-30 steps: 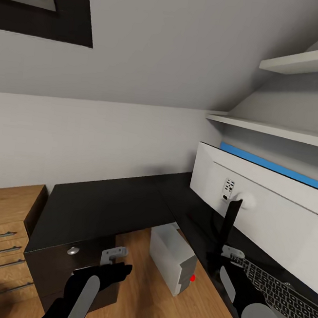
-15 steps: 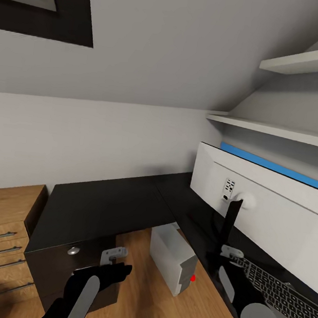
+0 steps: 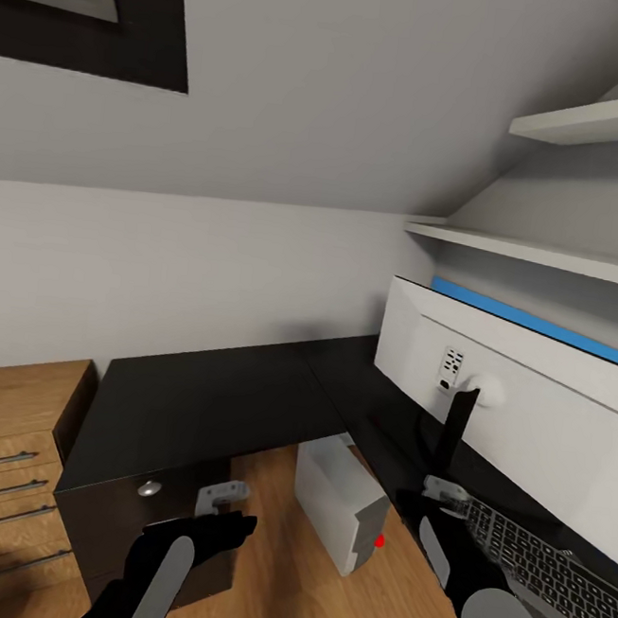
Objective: In the bedroom, organize the workspace by keeping the computer under the desk, ensuring the monitor is on the desk, placing the keyboard on the desk next to the monitor, placing the mouse on the desk next to the keyboard, moving the folder from the swivel chair onto the desk next to the mouse, stacking the notebook on top of the folder with the pen on top of the notebook, and positioning the swivel chair next to the desk.
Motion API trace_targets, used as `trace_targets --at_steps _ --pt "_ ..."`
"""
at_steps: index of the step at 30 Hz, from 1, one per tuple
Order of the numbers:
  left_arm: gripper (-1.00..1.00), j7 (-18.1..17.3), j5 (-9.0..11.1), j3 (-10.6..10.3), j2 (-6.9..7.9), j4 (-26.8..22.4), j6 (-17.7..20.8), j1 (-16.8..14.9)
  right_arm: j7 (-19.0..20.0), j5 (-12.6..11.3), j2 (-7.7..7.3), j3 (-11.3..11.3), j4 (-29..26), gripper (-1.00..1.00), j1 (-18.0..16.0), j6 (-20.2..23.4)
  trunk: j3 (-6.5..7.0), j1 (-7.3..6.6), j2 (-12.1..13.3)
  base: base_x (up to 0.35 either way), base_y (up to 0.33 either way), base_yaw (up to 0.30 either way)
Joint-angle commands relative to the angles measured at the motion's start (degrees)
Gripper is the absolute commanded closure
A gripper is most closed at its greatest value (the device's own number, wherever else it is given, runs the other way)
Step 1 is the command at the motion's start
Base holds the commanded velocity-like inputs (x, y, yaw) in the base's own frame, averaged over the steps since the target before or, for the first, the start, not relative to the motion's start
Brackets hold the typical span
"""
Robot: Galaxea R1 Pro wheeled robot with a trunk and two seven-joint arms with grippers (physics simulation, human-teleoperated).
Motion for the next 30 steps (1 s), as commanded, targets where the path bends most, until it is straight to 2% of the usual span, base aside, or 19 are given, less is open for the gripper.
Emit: trace_targets --at_steps 1,3,10,30 --pt "-1.0 0.6 0.6 0.0 0.0 -0.1 0.1 0.0 -0.3 -0.5 0.15 0.1 -0.1 -1.0 0.0 0.2 -0.07 0.0 0.0 0.0 0.048 0.0" --pt "-1.0 0.5 0.6 0.0 0.0 -0.1 0.1 0.0 -0.3 0.6 0.6 0.1 0.0 -1.0 0.0 -0.2 -0.07 0.0 0.0 0.0 0.015 0.0" --pt "-1.0 0.5 0.6 -0.1 0.0 0.0 0.1 0.0 -0.3 1.2 0.81 0.1 0.1 -1.0 0.0 -0.4 -0.07 0.0 0.0 0.0 0.004 0.0" --pt "-1.0 0.6 0.5 -0.1 -0.07 -0.2 0.1 0.0 -0.6 1.1 0.85 0.0 0.7 -1.0 0.0 -1.0 -0.07 0.0 0.0 0.049 0.0 0.0"
